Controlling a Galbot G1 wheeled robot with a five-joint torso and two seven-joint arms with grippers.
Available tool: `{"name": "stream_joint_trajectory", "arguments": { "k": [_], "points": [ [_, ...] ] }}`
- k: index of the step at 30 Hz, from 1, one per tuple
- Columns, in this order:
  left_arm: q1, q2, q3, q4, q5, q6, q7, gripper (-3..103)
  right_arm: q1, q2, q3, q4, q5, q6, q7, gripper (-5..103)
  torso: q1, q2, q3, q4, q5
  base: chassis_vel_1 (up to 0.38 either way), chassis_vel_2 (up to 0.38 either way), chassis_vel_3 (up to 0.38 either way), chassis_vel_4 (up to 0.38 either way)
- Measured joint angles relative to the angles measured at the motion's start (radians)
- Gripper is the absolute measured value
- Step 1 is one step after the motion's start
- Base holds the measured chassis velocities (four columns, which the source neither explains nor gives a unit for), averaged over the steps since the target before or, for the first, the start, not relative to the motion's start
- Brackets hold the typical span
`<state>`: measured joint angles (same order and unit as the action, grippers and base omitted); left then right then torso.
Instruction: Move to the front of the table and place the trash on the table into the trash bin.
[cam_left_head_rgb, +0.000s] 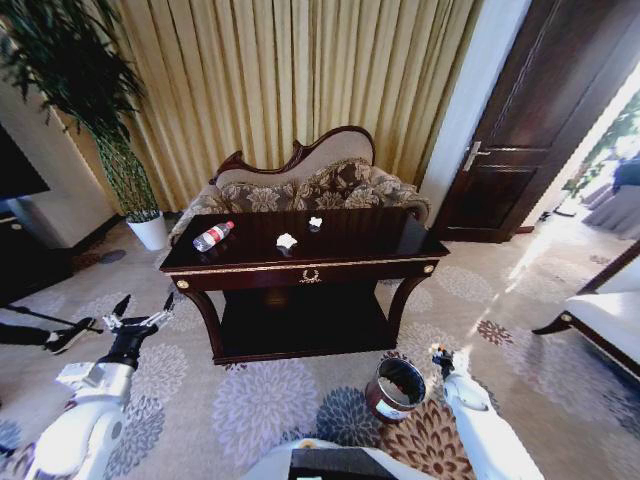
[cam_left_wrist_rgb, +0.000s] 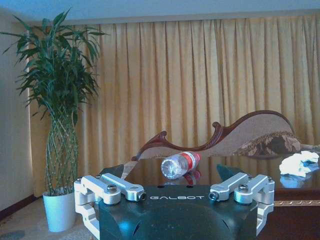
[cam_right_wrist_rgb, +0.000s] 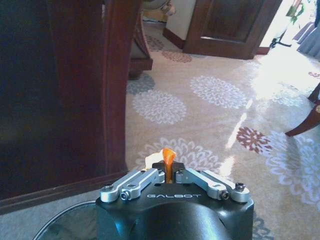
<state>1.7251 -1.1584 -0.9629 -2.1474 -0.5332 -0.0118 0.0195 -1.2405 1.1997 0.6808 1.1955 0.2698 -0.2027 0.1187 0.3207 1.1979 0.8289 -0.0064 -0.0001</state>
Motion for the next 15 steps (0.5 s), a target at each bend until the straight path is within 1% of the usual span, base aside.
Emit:
{"name": "stream_joint_trajectory", "arguments": {
  "k": [1, 3, 9, 10, 11, 12, 14, 15],
  "points": [
    [0.0, 0.0, 0.0, 0.0, 0.0, 0.0, 0.0, 100, 0.0, 0.0, 0.0, 0.0, 0.0, 0.0, 0.0, 5, 0.0, 0.0, 0.0, 0.0, 0.0, 0.0, 0.0, 0.0, 0.0],
    [0.0, -0.001, 0.001, 0.001, 0.001, -0.002, 0.0, 100, -0.006, 0.019, -0.004, 0.01, -0.038, 0.013, 0.0, 5, 0.0, 0.0, 0.0, 0.0, 0.0001, 0.0, 0.0, 0.0, 0.0],
    [-0.002, 0.007, -0.01, -0.005, -0.006, -0.002, 0.001, 100, -0.012, 0.027, -0.009, 0.005, -0.082, 0.017, 0.0, 5, 0.0, 0.0, 0.0, 0.0001, 0.0001, 0.0, 0.0, 0.0, 0.0],
    [-0.003, 0.008, -0.011, -0.004, -0.008, -0.002, 0.001, 100, -0.016, 0.027, -0.009, 0.006, -0.094, 0.017, 0.0, 2, 0.0, 0.0, 0.0, -0.0002, 0.0001, 0.0, 0.0, 0.0, 0.0],
    [-0.005, 0.009, -0.011, -0.002, -0.008, -0.002, 0.001, 100, -0.019, 0.029, -0.009, 0.007, -0.099, 0.017, 0.0, 5, 0.0, 0.0, 0.0, -0.0004, 0.0, 0.0, 0.0, 0.0, 0.0],
    [-0.005, 0.009, -0.011, -0.002, -0.008, -0.002, 0.001, 100, -0.019, 0.029, -0.009, 0.007, -0.099, 0.017, 0.0, 5, 0.0, 0.0, 0.0, -0.0004, 0.0, 0.0, 0.0, 0.0, 0.0],
    [-0.01, 0.009, -0.007, 0.004, -0.008, -0.002, 0.001, 100, -0.021, 0.035, -0.009, 0.008, -0.104, 0.017, 0.0, 15, 0.0, 0.0, 0.0, -0.0002, 0.0001, 0.0, 0.0, 0.0, 0.0],
    [-0.01, 0.009, -0.007, 0.004, -0.008, -0.002, 0.001, 100, -0.021, 0.035, -0.009, 0.008, -0.104, 0.017, 0.0, 15, 0.0, 0.0, 0.0, -0.0002, 0.0001, 0.0, 0.0, 0.0, 0.0]
  ]
}}
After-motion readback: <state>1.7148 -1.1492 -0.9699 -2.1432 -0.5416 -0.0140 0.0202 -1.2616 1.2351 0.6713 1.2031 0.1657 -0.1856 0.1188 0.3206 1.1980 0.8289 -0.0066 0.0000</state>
